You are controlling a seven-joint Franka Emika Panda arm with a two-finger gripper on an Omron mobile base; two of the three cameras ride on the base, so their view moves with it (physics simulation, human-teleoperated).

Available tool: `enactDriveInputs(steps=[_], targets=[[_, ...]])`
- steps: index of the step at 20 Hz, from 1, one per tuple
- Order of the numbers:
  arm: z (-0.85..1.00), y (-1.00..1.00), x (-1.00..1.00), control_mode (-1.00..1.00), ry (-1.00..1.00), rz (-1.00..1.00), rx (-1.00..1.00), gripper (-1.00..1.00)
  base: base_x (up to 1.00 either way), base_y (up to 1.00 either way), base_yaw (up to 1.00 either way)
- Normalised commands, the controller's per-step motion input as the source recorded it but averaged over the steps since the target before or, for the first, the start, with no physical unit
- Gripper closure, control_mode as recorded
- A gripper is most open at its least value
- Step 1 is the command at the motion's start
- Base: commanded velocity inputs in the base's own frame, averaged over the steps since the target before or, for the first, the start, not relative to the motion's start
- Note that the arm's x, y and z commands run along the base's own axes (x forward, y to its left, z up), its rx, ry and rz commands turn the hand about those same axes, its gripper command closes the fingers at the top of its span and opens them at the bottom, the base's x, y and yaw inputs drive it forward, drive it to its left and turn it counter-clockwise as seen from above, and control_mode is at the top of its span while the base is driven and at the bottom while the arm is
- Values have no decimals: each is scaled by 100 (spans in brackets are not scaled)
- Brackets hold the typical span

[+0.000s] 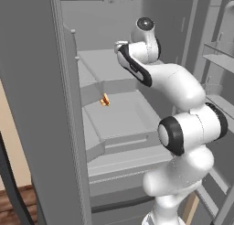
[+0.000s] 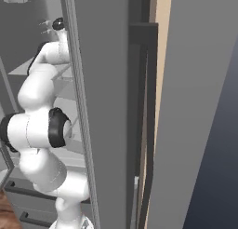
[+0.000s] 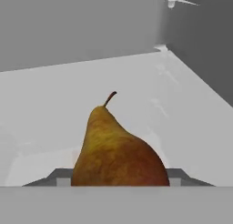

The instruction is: Pick the pear and apple from the fridge and place them on the plate next to the blender to make a fruit smoothie.

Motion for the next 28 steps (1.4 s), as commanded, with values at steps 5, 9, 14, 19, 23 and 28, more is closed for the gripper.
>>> enactDriveInputs(steps=[5,9,14,19,23,28], targets=[[54,19,-100,-100,-32,8,-1,100,0,0,0],[49,24,-100,-100,-6,8,0,100,0,0,0],[11,18,-100,-100,1,8,0,100,0,0,0],[-15,24,-100,-100,19,0,0,100,0,0,0],[-59,14,-100,-100,58,0,0,100,0,0,0],[-100,0,-83,-100,34,0,0,100,0,0,0]])
